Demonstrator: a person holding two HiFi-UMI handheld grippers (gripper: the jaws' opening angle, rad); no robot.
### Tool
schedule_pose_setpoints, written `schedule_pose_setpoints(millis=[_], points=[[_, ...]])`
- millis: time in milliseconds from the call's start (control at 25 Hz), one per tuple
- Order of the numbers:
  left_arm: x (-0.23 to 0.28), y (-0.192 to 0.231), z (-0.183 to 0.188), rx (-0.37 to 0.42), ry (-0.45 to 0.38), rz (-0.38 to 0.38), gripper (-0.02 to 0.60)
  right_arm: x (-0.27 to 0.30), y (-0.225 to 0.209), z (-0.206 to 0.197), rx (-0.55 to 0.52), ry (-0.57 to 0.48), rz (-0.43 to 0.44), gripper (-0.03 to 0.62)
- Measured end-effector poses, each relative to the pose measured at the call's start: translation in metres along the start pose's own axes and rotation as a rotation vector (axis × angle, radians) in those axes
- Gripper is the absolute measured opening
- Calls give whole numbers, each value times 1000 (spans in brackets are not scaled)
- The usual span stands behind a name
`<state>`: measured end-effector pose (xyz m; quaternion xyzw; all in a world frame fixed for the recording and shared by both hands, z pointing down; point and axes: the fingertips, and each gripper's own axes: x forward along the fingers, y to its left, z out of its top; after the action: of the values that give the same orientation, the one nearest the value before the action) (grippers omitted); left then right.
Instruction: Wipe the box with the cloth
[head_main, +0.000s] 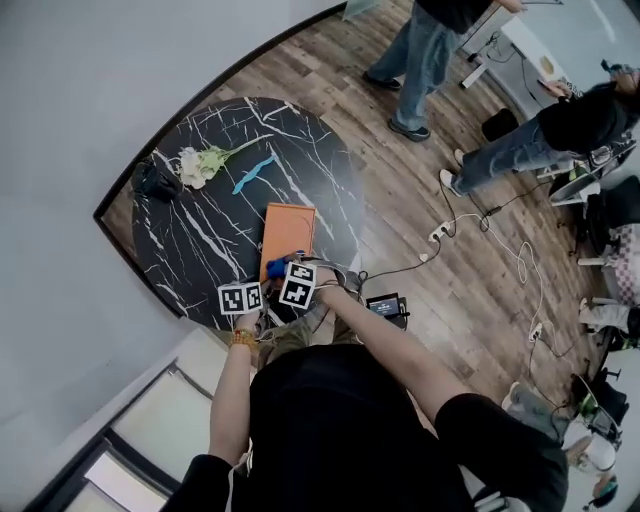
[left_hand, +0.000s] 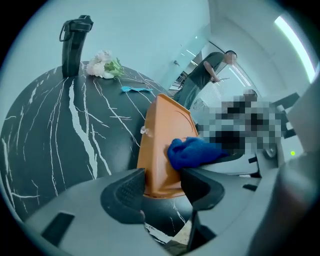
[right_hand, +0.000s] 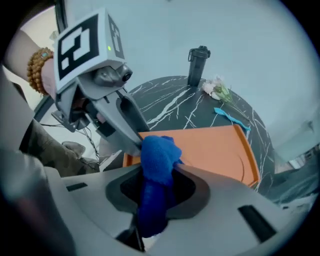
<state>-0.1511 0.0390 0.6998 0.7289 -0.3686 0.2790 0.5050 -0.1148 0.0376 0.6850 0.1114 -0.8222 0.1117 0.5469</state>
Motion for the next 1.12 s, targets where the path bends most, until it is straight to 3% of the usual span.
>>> schedule_pose_setpoints(millis=[120, 200, 400, 480, 560, 720, 800, 840, 1000, 1120], points=[[-5, 2, -6, -27, -7, 0, 224, -17, 3, -16, 208, -80, 77, 86], [-11, -3, -9, -21, -23, 1, 225, -34, -7, -26, 327, -160, 77, 86], [-33, -17, 40, 138, -145, 87, 289, -106, -69, -35, 492, -378, -60, 86], [-30, -9, 65, 138, -194, 105, 290, -135, -86, -35, 533, -442, -87, 86], [-20, 17, 90, -21, -252, 62, 290, -153, -98, -36, 555, -488, -87, 86], [1, 51, 112, -524, -276, -178, 209, -158, -112, -37, 577, -511, -28, 86], [11, 56, 107, -681, -278, -236, 182, -151, -111, -43, 576, -492, -2, 87], [17, 58, 102, -698, -259, -232, 172, -147, -111, -45, 575, -485, 10, 87], [40, 55, 81, -614, -120, -193, 172, -130, -109, -44, 579, -464, 64, 86], [46, 55, 80, -686, -119, -203, 166, -118, -95, -40, 542, -436, 101, 86]])
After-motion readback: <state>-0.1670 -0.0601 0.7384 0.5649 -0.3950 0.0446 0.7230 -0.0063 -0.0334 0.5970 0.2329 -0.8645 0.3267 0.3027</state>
